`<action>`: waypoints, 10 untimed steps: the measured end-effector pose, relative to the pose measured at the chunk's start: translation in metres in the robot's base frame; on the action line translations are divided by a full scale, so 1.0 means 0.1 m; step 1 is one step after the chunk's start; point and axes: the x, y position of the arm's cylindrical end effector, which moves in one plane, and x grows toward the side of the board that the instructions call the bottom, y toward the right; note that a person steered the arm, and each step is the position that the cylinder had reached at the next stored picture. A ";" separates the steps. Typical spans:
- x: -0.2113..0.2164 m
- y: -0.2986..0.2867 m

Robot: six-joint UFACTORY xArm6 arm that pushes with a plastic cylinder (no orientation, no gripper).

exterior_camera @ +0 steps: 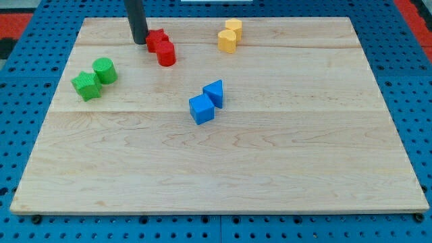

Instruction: Move the red block in between the yellow blocks and green blocks

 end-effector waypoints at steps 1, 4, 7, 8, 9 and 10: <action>-0.02 0.00; -0.58 0.15; -0.71 0.11; -0.71 0.13; -0.54 -0.10; -0.23 0.17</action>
